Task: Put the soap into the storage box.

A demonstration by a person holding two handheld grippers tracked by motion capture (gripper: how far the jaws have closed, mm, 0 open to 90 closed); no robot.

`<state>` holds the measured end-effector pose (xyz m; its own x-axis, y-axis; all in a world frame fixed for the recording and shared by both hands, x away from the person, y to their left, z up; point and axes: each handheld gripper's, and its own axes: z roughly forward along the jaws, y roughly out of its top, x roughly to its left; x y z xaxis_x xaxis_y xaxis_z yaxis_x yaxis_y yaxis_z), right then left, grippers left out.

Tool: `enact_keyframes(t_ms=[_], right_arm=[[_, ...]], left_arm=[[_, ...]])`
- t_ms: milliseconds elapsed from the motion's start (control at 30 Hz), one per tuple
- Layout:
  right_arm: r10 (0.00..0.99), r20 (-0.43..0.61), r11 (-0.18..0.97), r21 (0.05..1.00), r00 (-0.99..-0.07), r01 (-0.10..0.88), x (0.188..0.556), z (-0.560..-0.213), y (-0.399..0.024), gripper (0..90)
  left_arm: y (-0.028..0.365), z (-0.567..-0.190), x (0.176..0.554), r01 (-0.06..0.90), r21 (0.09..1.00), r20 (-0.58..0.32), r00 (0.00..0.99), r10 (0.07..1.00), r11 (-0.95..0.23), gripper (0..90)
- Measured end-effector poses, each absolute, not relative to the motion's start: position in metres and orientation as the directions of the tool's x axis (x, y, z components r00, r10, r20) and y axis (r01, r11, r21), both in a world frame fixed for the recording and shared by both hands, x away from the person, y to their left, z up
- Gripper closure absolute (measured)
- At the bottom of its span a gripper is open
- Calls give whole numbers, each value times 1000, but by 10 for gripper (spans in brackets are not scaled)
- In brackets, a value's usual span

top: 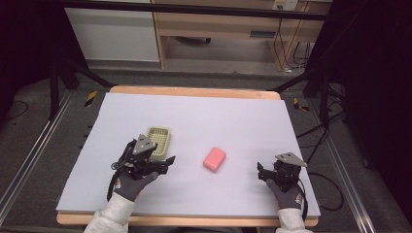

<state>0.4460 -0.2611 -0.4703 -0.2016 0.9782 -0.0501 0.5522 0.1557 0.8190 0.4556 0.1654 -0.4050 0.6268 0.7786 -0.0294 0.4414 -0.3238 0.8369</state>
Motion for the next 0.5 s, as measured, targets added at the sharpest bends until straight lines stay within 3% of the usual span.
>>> enact_keyframes(t_ms=[500], right_arm=[[978, -45, 153, 819, -204, 553, 446, -470, -261, 67]], left_arm=[[135, -405, 465, 436, 832, -31, 654, 756, -343, 213]])
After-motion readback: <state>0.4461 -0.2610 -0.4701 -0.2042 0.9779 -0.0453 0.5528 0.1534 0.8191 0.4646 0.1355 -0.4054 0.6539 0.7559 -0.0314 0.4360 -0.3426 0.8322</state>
